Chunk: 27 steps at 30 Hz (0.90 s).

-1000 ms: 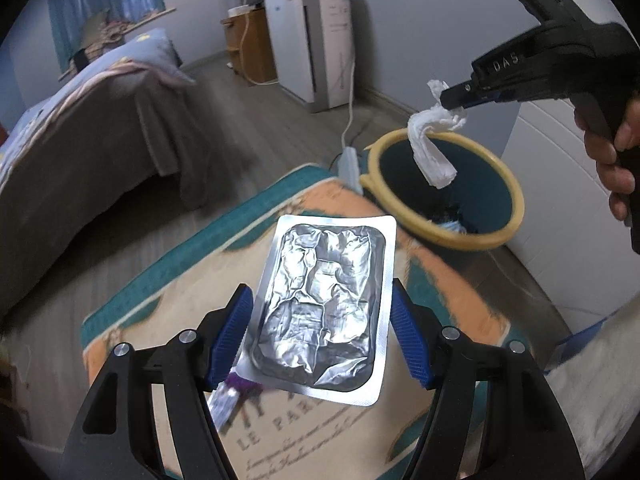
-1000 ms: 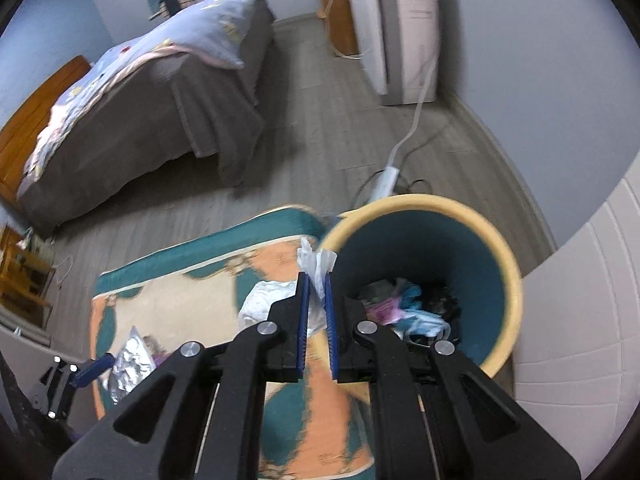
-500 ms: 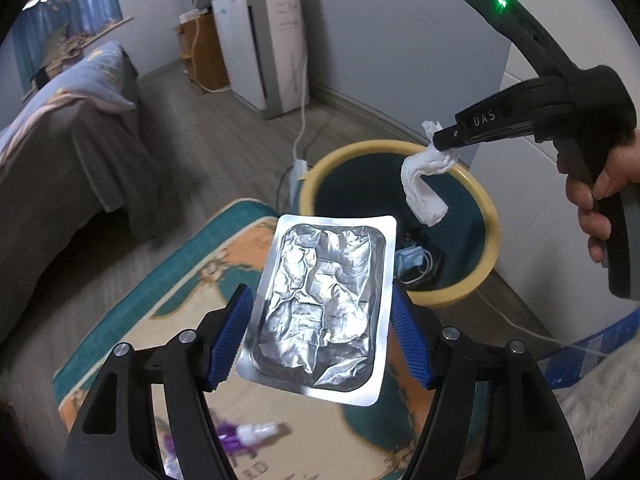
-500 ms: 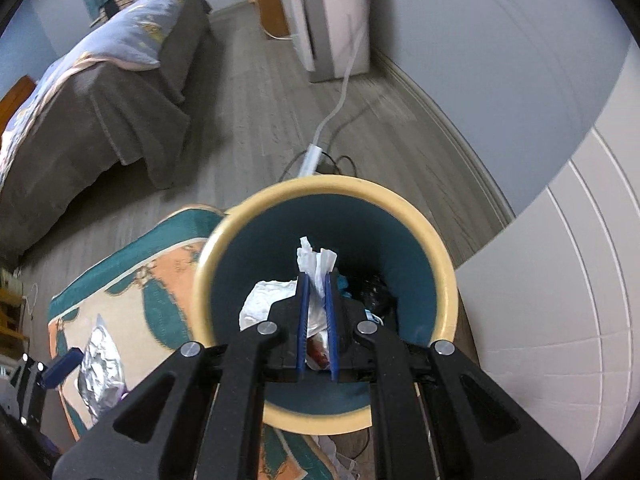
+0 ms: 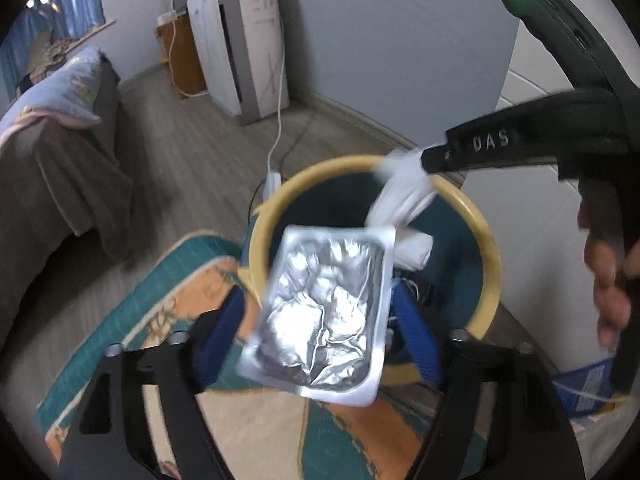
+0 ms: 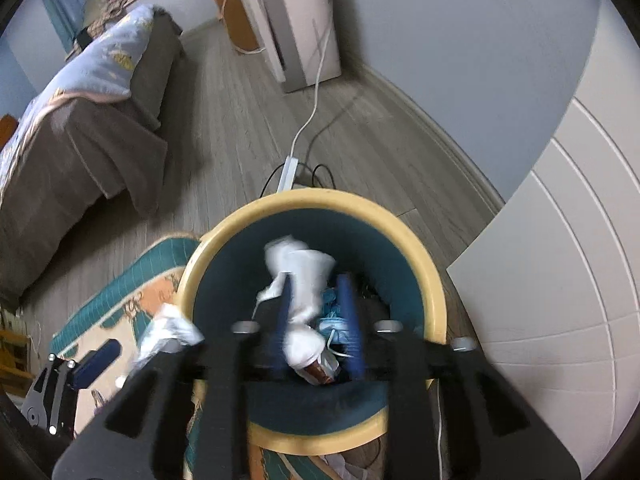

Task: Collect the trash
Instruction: 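Drop the tissue from the right tool while the left tool drops the foil pack into the wastebasket, then move both tools back over the purple bottle and sachet on the cushion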

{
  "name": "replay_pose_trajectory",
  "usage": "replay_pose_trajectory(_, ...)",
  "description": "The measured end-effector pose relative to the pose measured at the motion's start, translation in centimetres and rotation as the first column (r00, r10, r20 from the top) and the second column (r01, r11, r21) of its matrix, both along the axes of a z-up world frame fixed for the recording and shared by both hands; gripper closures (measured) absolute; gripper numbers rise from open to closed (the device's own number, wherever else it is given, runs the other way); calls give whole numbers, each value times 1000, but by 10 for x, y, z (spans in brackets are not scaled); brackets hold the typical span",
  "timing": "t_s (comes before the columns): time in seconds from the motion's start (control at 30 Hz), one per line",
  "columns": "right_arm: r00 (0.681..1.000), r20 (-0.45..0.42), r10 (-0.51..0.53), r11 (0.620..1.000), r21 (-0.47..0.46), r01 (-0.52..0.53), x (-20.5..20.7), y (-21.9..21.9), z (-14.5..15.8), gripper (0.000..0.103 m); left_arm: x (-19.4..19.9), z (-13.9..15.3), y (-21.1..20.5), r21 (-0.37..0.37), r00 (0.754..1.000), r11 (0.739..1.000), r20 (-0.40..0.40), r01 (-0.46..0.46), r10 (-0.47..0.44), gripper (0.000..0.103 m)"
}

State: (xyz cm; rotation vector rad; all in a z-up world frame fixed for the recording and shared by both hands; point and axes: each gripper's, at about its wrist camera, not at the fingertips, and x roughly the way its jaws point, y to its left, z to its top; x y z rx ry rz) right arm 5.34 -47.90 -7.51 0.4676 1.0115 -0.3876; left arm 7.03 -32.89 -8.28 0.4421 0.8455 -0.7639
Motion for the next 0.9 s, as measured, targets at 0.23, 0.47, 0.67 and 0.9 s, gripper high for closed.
replay_pose_trajectory(0.23, 1000, 5, -2, 1000, 19, 2, 1, -2, 0, 16, -7, 4, 13, -18, 1000, 999, -9, -27, 26, 10)
replay_pose_trajectory(0.47, 996, -15, 89, 995, -45, -89, 15, 31, 8, 6, -12, 19, 67, -29, 992, 992, -20, -124, 124, 6)
replay_pose_trajectory(0.67, 987, -21, 159, 984, -72, -160, 27, 63, 16, 6, -6, 37, 127, -7, 974, 975, 25, -224, 224, 6)
replay_pose_trajectory(0.9, 965, -20, 260, 959, -112, -261, 38, 107, 26, 6, 1, 54, 208, 1, 929, 930, 38, -368, 368, 5)
